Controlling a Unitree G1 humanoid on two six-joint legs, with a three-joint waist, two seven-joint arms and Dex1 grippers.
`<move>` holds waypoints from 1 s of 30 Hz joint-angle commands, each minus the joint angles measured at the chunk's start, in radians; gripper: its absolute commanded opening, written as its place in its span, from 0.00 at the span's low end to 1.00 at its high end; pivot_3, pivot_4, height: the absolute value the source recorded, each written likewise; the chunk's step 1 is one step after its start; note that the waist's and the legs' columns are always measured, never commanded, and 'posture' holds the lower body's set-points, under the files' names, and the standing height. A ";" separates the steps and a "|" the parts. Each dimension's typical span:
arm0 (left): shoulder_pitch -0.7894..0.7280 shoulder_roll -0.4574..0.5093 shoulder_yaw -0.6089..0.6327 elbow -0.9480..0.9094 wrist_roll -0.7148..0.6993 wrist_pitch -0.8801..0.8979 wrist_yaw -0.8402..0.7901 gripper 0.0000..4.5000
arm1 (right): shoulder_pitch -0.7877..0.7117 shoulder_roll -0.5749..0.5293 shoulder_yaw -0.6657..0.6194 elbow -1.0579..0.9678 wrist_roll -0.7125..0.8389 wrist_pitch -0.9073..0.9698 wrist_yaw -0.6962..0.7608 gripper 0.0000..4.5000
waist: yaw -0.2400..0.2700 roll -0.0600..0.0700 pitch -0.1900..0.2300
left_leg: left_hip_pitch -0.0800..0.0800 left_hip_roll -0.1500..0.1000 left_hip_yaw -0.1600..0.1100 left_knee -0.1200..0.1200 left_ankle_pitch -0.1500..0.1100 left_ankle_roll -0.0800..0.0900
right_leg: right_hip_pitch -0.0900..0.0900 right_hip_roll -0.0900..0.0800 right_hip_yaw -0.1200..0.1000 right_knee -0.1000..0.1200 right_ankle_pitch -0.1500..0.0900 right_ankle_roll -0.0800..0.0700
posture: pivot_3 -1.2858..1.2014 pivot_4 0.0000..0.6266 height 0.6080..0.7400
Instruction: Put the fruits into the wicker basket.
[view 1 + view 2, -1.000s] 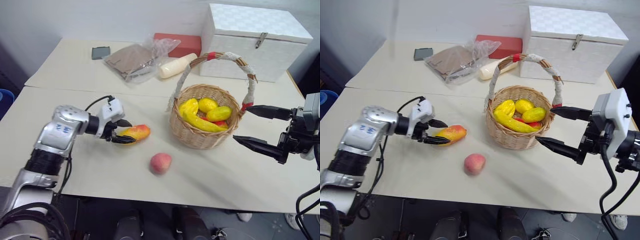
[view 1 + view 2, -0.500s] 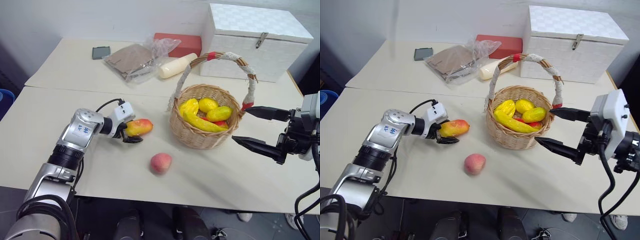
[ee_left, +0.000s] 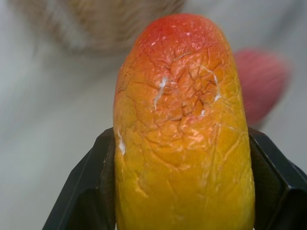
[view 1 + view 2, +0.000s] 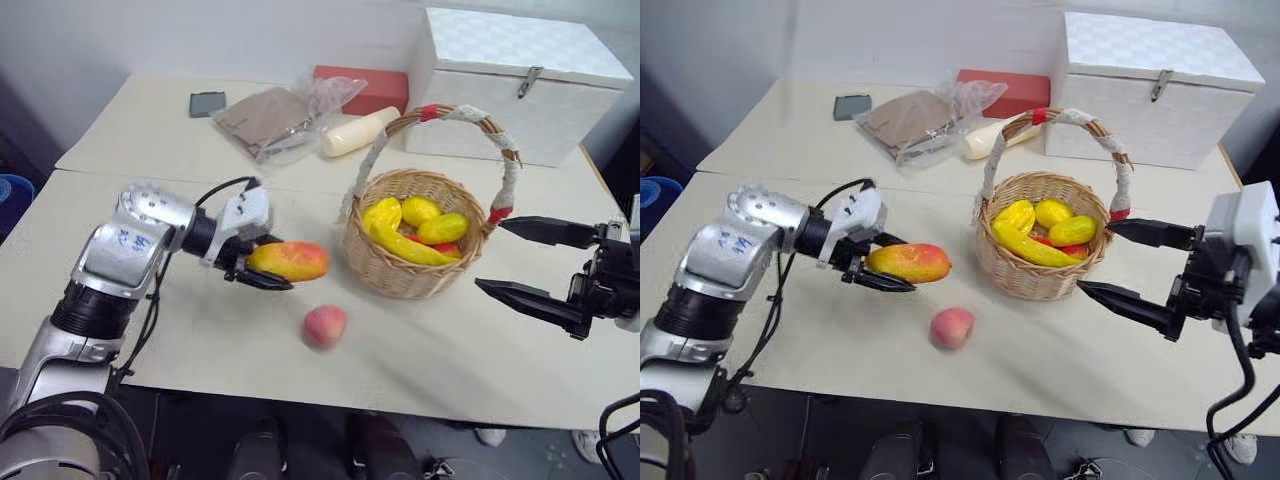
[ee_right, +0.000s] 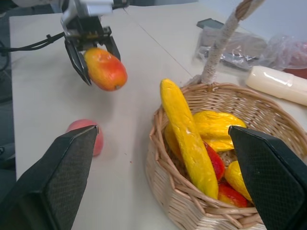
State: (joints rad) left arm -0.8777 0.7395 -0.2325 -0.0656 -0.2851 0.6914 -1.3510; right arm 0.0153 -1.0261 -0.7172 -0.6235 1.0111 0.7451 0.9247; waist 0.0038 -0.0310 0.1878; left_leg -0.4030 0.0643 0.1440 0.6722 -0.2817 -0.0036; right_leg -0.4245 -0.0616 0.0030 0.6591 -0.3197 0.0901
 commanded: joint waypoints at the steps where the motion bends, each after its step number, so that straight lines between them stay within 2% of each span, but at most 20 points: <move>1: -0.158 -0.115 0.004 -0.002 -0.035 0.071 0.076 0.62 | 0.015 -0.003 -0.061 -0.014 0.013 0.000 -0.005 1.00 | 0.002 0.000 0.000 | 0.000 -0.001 0.000 0.002 -0.001 0.001 | 0.001 0.000 0.000 0.000 0.000 0.001 | 0.52 0.24 1.00; 4: -0.303 -0.276 -0.053 0.135 0.028 0.031 0.175 0.62 | 0.039 0.011 -0.067 -0.029 0.001 -0.010 -0.014 1.00 | 0.006 0.000 0.000 | -0.001 -0.002 -0.001 0.007 -0.003 0.004 | 0.002 0.001 -0.001 0.000 0.001 0.003 | 0.52 0.24 1.00; 7: -0.428 -0.415 -0.123 0.396 0.163 -0.119 0.304 0.62 | 0.054 0.024 -0.070 -0.054 0.007 -0.014 -0.039 1.00 | 0.007 0.000 0.000 | -0.001 -0.002 0.000 0.009 -0.008 0.010 | 0.003 0.001 -0.001 -0.002 0.002 0.004 | 0.52 0.24 1.00; 9: -0.481 -0.467 -0.152 0.541 0.227 -0.221 0.348 0.62 | 0.062 0.030 -0.077 -0.068 0.013 -0.013 -0.052 1.00 | -0.001 0.000 0.000 | -0.001 -0.003 0.001 0.009 -0.008 0.010 | 0.002 0.001 0.000 -0.003 0.003 0.005 | 0.52 0.24 1.00; 11: -0.508 -0.501 -0.159 0.635 0.247 -0.285 0.340 0.78 | 0.078 0.038 -0.093 -0.083 0.020 -0.010 -0.063 1.00 | -0.009 0.000 0.000 | -0.001 -0.004 -0.001 0.008 -0.009 0.009 | 0.001 0.002 0.003 -0.004 0.003 0.006 | 0.52 0.24 1.00; 13: -0.523 -0.527 -0.147 0.696 0.248 -0.332 0.325 0.88 | 0.095 0.046 -0.104 -0.098 0.024 -0.009 -0.073 1.00 | -0.012 0.000 0.000 | -0.001 -0.005 -0.005 0.008 -0.010 0.007 | 0.000 0.003 0.005 -0.004 0.003 0.005 | 0.52 0.24 1.00; 14: -0.529 -0.540 -0.138 0.723 0.246 -0.351 0.325 0.97 | 0.107 0.052 -0.113 -0.106 0.027 -0.009 -0.077 1.00 | -0.010 0.000 0.000 | -0.001 -0.006 -0.007 0.008 -0.010 0.006 | -0.001 0.004 0.005 -0.003 0.003 0.005 | 0.52 0.24 1.00; 16: -0.534 -0.550 -0.112 0.752 0.239 -0.368 0.328 0.99 | 0.126 0.060 -0.125 -0.122 0.034 -0.008 -0.089 1.00 | -0.008 0.000 0.000 | -0.003 -0.007 -0.010 0.008 -0.010 0.006 | -0.002 0.004 0.005 -0.003 0.003 0.005 | 0.52 0.24 1.00; 19: -0.531 -0.541 -0.057 0.741 0.204 -0.336 0.317 0.99 | 0.141 0.063 -0.130 -0.131 0.042 -0.011 -0.100 1.00 | -0.007 0.000 0.000 | -0.003 -0.008 -0.010 0.008 -0.011 0.007 | -0.002 0.003 0.005 -0.004 0.003 0.005 | 0.52 0.24 1.00; 22: -0.492 -0.499 0.023 0.628 0.126 -0.261 0.270 0.99 | 0.142 0.060 -0.121 -0.129 0.048 -0.015 -0.109 1.00 | -0.008 0.000 0.000 | -0.003 -0.009 -0.011 0.008 -0.011 0.007 | -0.002 0.003 0.005 -0.003 0.003 0.006 | 0.52 0.24 1.00; 25: -0.413 -0.398 0.077 0.436 0.040 -0.124 0.194 0.99 | 0.136 0.055 -0.099 -0.120 0.046 -0.021 -0.109 1.00 | -0.015 0.001 0.000 | -0.003 -0.008 -0.011 0.008 -0.010 0.006 | -0.002 0.003 0.006 -0.002 0.003 0.006 | 0.52 0.24 1.00; 28: -0.299 -0.256 0.096 0.239 -0.036 -0.042 0.082 0.99 | 0.130 0.049 -0.090 -0.109 0.046 -0.022 -0.099 1.00 | -0.025 0.002 -0.001 | -0.002 -0.004 -0.015 0.008 -0.009 0.003 | -0.002 0.004 0.006 -0.001 0.003 0.005 | 0.52 0.24 1.00; 30: -0.178 -0.112 0.106 0.109 -0.066 -0.047 -0.015 0.99 | 0.134 0.040 -0.083 -0.095 0.036 -0.023 -0.075 1.00 | -0.026 0.002 -0.001 | -0.002 -0.004 -0.016 0.009 -0.008 0.002 | -0.002 0.004 0.005 0.000 0.003 0.005 | 0.52 0.24 1.00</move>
State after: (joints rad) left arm -1.0976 0.5579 -0.1542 0.1593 -0.3069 0.6394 -1.2867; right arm 0.1479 -0.9721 -0.7848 -0.7258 1.0423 0.7416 0.8301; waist -0.0220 -0.0292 0.1868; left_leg -0.4047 0.0605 0.1281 0.6811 -0.2900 -0.0019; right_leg -0.4261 -0.0576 0.0085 0.6595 -0.3170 0.0952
